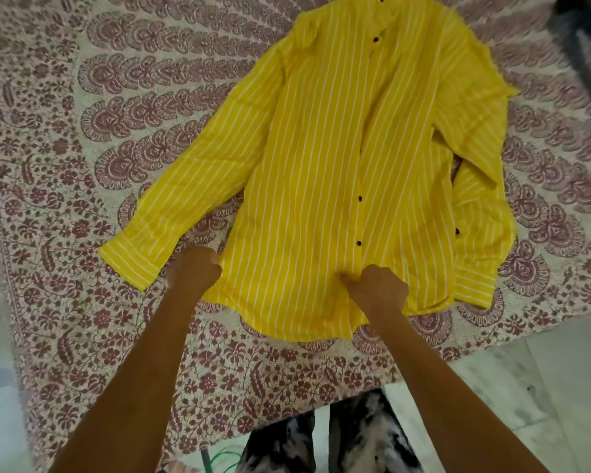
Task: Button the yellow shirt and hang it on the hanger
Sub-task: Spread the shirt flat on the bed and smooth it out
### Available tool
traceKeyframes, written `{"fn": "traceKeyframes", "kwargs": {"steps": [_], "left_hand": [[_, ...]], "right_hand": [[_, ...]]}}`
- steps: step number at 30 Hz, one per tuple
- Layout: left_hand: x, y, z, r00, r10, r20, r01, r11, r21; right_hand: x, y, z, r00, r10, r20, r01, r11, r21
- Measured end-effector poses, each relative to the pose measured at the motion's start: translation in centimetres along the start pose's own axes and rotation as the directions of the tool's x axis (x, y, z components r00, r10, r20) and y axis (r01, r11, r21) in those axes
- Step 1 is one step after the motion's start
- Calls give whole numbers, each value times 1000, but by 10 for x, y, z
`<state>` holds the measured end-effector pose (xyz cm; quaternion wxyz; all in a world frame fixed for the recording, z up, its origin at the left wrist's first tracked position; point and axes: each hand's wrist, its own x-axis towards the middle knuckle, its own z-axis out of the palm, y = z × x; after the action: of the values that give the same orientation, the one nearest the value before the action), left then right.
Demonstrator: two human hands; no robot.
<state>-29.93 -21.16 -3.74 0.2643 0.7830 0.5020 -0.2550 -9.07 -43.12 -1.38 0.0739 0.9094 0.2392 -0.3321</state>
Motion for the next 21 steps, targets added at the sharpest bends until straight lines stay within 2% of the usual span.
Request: {"fn": "traceKeyframes", "kwargs": {"steps": [2,5,8,11,16,19,21], "left_hand": [[6,18,-14,991,46,-129,-57,995,-84],[28,57,-42,959,27,-281,-79,981,-177],[59,94,-66,934,55,-353,-166,942,-293],[103,129,-91,915,25,-404,-170,929,-329],[180,164,-133,882,-29,-470,-114,955,-272],[226,171,-155,861,-147,-486,-44,932,-360],[255,179,-166,884,-164,-438,-46,901,-430]], "right_hand": [[13,0,-14,993,-3,-119,18,993,118],[44,-9,-38,970,-58,-234,131,941,311],[83,-24,-64,929,-85,-360,256,851,459],[135,-44,-95,903,-56,-427,329,730,599],[222,-72,-141,908,21,-418,309,641,703],[264,-89,-166,954,74,-289,201,558,805],[293,-102,-180,976,97,-193,113,535,837]]}}
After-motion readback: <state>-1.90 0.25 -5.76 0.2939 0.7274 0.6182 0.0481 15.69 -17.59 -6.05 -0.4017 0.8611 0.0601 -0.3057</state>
